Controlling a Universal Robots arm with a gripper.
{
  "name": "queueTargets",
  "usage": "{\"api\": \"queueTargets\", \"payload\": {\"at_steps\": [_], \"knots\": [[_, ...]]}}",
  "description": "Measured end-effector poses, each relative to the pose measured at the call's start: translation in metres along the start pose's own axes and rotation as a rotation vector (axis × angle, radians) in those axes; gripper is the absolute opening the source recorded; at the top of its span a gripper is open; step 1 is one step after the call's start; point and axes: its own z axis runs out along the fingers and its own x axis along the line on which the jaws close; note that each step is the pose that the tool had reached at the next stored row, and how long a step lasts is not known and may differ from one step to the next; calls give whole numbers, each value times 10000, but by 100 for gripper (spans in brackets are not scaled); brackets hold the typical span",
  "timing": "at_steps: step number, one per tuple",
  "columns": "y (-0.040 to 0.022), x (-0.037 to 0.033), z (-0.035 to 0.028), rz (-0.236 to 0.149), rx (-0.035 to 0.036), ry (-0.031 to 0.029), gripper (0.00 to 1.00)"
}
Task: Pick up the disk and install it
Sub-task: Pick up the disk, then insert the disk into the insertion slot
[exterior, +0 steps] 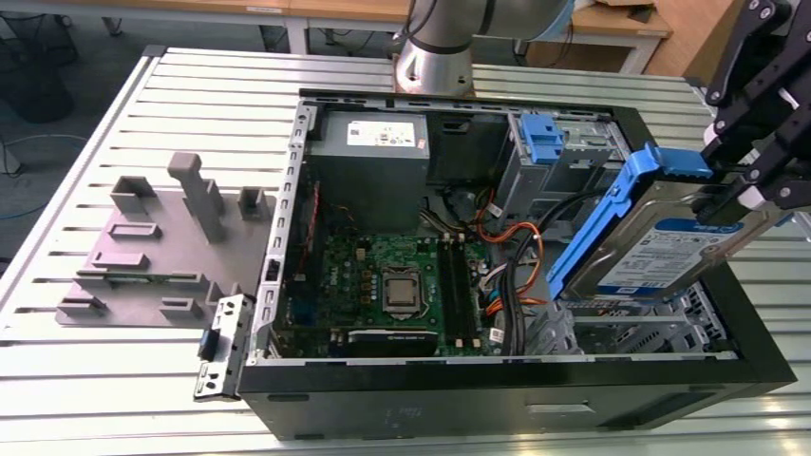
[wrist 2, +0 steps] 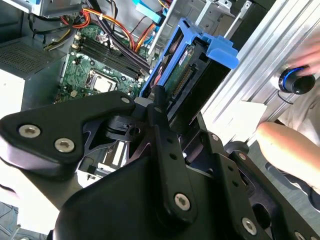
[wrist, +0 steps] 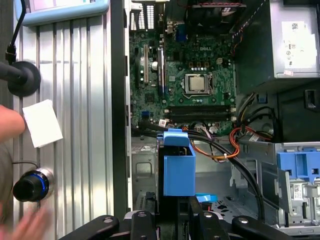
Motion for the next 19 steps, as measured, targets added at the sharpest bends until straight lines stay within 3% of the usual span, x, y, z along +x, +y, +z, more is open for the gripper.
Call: {"api": "queueTargets", "payload": {"at_steps": [5,7,19], "knots": [[-4,0,0,0,0,0,35],[-128,-7,-7,0,0,-1,35],[-160,-8,-9,-1,0,0,35]]}}
